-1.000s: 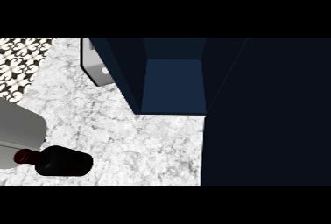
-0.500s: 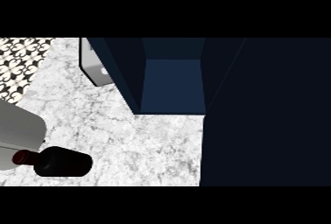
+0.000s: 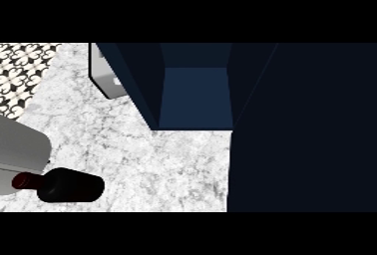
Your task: Pick up the wine, place it into the cabinet and close the cabinet
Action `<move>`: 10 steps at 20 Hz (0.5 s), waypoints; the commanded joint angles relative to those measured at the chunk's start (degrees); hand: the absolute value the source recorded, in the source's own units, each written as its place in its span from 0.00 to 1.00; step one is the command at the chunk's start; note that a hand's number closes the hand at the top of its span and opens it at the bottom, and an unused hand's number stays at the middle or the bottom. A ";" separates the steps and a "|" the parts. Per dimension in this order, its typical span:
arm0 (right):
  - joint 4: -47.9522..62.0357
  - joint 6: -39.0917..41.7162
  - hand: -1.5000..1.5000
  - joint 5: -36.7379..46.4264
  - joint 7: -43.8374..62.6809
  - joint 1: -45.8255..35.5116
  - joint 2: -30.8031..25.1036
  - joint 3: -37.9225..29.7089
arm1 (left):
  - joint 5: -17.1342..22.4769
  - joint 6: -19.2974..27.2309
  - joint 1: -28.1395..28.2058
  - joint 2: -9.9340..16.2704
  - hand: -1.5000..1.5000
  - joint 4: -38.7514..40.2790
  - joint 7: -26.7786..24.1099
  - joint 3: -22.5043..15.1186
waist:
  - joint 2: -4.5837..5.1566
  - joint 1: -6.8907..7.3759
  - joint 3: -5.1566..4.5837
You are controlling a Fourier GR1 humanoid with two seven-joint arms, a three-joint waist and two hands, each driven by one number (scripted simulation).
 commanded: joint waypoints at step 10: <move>-10.86 -1.54 0.00 -1.17 5.98 1.57 1.64 1.45 | 2.39 3.61 -13.54 0.71 0.00 10.06 8.47 0.40 | 0.10 -1.00 -0.07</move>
